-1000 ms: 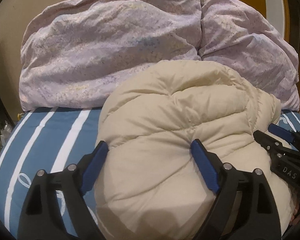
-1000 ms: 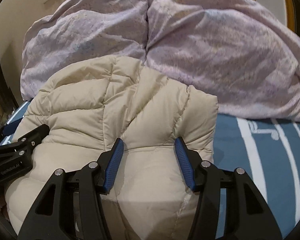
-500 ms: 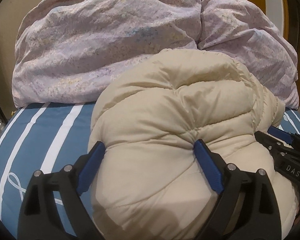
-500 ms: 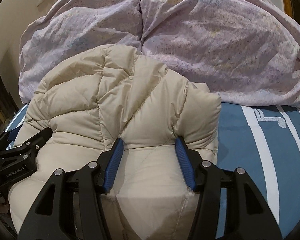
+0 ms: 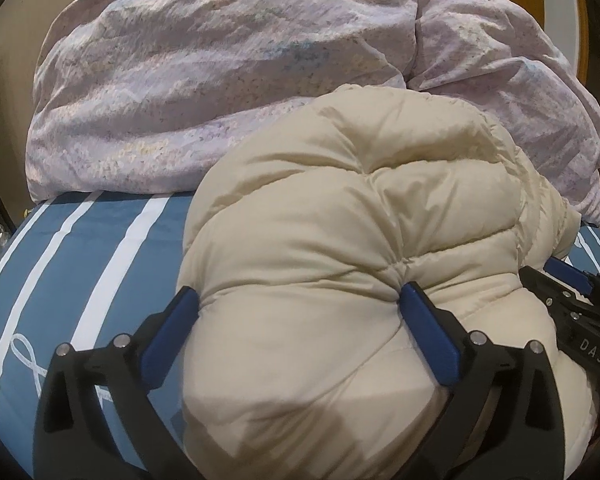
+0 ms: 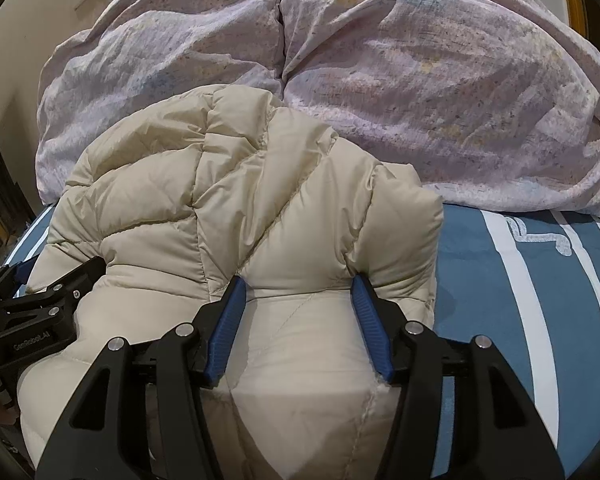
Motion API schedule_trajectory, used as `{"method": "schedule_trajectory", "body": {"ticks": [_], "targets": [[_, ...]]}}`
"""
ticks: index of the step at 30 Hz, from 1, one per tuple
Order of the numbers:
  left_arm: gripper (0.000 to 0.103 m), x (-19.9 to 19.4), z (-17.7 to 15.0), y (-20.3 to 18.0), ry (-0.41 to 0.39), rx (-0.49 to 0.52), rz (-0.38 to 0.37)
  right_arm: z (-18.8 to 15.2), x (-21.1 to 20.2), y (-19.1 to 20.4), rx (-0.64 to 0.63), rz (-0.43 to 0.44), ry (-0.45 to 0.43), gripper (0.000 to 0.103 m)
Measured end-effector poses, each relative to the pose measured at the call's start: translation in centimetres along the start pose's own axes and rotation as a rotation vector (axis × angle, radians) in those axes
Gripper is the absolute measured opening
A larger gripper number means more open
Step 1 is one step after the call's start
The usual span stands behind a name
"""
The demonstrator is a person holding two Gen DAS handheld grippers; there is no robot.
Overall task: Fold large clothes
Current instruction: 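Press and tuck the folded jacket bundle edges with both tools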
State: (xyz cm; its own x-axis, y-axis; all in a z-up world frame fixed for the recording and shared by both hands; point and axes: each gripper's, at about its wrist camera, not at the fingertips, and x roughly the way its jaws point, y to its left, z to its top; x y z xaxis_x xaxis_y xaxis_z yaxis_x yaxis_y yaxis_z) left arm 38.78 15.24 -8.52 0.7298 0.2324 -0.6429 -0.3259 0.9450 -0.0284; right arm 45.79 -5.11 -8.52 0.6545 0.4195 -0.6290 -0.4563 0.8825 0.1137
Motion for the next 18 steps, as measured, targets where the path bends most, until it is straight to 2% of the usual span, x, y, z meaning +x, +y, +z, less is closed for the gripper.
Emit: {"method": "schedule_trajectory", "body": {"ticks": [18], "targets": [[0.101,0.03,0.0,-0.03,0.0,0.001,0.004,-0.12,-0.24,-0.16,0.015,0.012,-0.009,0.062]]}}
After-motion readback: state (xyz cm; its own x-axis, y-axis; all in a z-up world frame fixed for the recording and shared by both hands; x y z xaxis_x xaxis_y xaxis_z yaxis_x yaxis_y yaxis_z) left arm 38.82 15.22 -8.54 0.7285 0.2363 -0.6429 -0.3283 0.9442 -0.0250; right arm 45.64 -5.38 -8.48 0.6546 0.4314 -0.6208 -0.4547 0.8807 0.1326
